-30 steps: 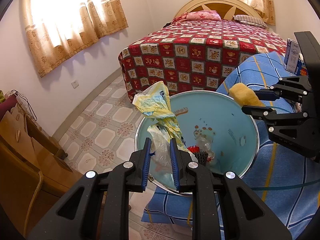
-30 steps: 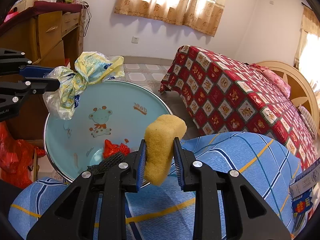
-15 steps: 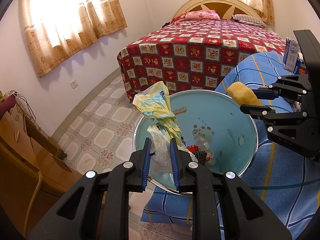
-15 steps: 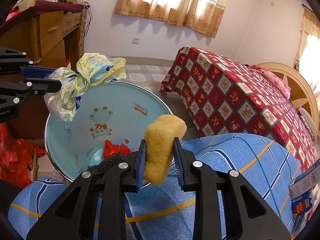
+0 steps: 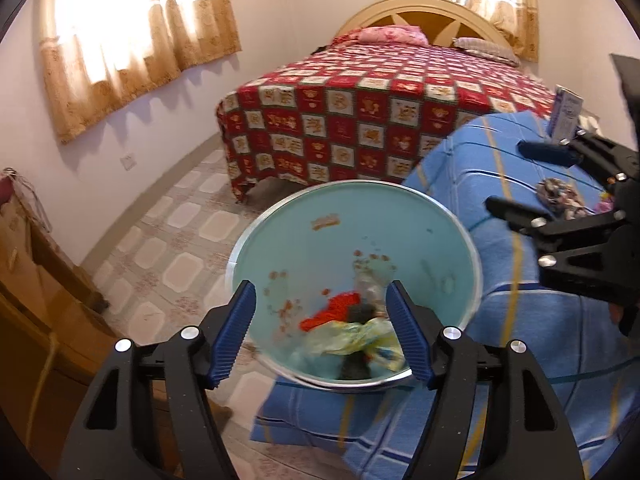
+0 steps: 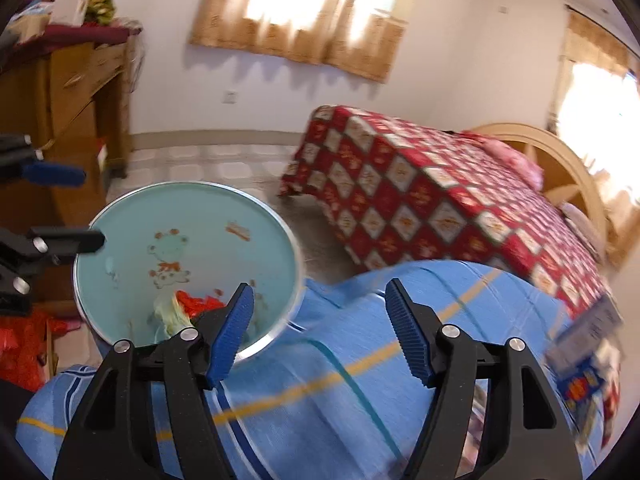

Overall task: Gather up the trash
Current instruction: 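Move both open tools back toward the trash on the table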

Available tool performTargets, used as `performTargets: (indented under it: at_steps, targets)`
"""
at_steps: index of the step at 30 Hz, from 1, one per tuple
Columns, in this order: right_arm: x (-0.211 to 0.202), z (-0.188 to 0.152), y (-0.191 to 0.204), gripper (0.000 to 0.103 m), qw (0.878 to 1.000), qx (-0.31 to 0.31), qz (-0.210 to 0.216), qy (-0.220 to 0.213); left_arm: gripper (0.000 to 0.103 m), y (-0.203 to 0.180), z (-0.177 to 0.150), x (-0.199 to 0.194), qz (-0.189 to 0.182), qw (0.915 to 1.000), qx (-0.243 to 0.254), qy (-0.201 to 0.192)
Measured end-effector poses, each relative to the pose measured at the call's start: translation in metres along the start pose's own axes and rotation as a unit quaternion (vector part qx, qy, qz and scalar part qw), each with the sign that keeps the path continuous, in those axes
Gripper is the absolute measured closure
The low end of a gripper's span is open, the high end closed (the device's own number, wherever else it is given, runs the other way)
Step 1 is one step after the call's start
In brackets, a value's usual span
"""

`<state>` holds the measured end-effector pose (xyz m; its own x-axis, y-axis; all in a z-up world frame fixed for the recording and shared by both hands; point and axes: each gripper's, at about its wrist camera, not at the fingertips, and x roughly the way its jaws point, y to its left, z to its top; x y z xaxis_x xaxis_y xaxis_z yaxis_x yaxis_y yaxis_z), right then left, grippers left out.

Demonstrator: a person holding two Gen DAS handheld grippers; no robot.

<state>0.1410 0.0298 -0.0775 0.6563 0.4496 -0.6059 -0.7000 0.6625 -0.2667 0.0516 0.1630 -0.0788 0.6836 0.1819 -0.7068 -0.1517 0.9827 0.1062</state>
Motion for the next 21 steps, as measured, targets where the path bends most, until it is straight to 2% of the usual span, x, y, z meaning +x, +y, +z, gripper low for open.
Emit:
performTargets:
  at_steps: [6,9,13,18,21]
  targets:
    - [-0.058,-0.035,-0.042,0.029,0.997,0.056,-0.047,0.004,0.032,-0.043,-0.004,0.007,-0.047,0.9982,0.035,0.011]
    - [-0.09,-0.067,-0.074,0.029,0.989,0.124,-0.076,0.011,0.032,-0.072,-0.001,0.009,-0.069,0.9959,0.058,0.008]
    - [-0.131,-0.119,-0.124,0.029,0.965,0.216,-0.149,0.029,0.032,-0.108,0.006,0.006,-0.097,0.992,0.082,-0.001]
    - [-0.161,-0.169,-0.161,0.029,0.937,0.289,-0.191,0.048,0.032,-0.164,0.017,-0.001,-0.135,0.9844,0.11,-0.021]
    - [-0.17,-0.191,-0.173,0.029,0.928,0.301,-0.209,0.06,0.032,-0.201,0.022,-0.008,-0.16,0.9776,0.132,-0.035]
